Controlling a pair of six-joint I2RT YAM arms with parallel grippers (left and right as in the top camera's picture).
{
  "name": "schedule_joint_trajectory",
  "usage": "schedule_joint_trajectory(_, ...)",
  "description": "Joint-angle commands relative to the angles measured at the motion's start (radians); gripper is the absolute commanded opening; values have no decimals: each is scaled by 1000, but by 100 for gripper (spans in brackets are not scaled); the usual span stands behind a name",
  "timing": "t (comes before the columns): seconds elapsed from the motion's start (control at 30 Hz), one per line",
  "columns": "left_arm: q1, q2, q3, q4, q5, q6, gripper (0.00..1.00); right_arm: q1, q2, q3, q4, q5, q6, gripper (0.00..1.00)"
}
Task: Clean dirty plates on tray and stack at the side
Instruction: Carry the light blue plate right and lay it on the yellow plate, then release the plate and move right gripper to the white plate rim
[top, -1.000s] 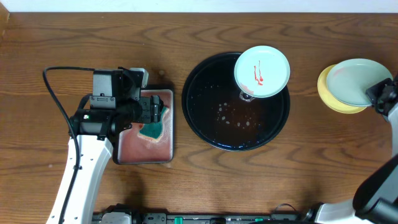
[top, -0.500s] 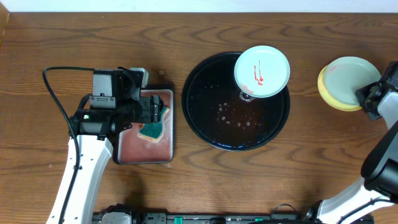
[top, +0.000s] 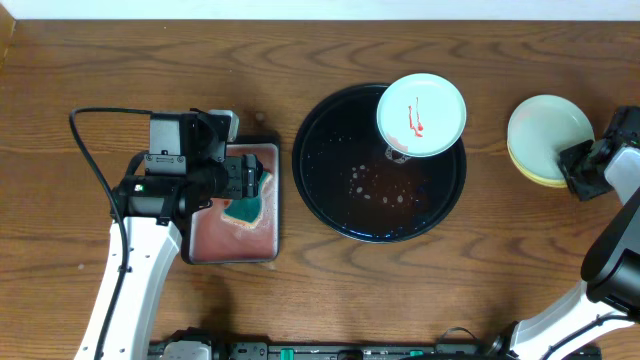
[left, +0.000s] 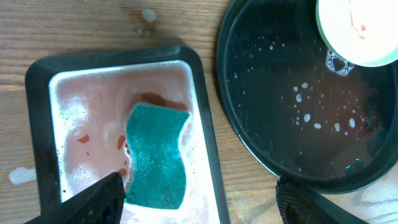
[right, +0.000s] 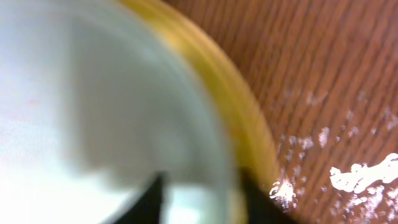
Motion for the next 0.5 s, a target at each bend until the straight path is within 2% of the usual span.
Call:
schedule_joint_trajectory(0.0, -3, -4, -6, -11, 12, 10, 79, -3, -18, 0, -33, 2, -6, 50)
schedule_joint_trajectory(0.13, -3, -4, -6, -16, 12, 10, 79, -3, -130, 0, -79, 23, -49, 45)
schedule_joint_trajectory(0.4, -3, -4, -6, -16, 12, 10, 79, -2, -444, 0, -108, 67, -122, 45)
schedule_joint_trajectory(0.47, -3, -4, -6, -16, 12, 10, 79, 0, -492, 0, -113, 67, -122, 40)
